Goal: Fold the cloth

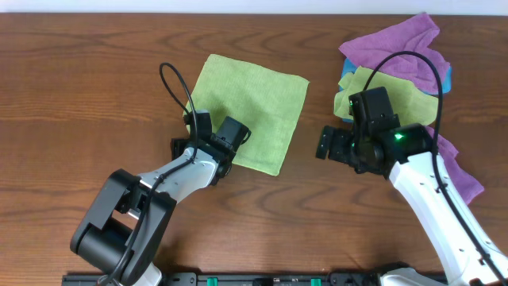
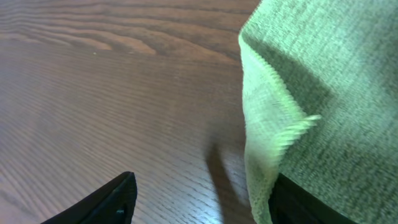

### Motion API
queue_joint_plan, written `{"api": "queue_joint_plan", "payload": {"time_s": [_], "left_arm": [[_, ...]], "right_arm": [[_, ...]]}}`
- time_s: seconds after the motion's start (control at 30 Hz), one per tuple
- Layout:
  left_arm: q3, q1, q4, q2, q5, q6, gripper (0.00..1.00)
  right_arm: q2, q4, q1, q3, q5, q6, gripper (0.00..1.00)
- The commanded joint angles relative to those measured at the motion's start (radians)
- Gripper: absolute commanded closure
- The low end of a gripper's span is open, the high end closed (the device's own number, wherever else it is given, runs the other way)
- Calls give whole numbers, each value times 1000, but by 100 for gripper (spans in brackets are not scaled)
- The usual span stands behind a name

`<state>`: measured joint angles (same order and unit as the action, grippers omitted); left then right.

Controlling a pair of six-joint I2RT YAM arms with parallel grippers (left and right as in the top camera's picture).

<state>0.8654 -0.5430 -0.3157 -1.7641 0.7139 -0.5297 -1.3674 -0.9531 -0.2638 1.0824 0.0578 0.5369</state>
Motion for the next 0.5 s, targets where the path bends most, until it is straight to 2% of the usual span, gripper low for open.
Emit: {"api": "queue_joint_plan", "payload": {"time_s": [0.0,0.07,0.13,0.23,0.37,0.47], "left_arm": [[2,7,-20,17,56,-58,35],[2,7,-48,17,60,-91,43],[2,7,-92,17,76,-144,44],[2,9,-131,17,81,-192,44],[2,18,-129,17,48,-193,37],[2,33,-128,17,6,-192,37]], "right_arm": [[15,0,8,-4,11,-18,1],[15,-1,8,-4,11,-19,1],[15,-1,8,-4,11,-19,1],[15,0,8,-4,11,-19,1],[15,-1,8,-4,11,-19,1],[15,-7,8,-4,12,-21,1]]}}
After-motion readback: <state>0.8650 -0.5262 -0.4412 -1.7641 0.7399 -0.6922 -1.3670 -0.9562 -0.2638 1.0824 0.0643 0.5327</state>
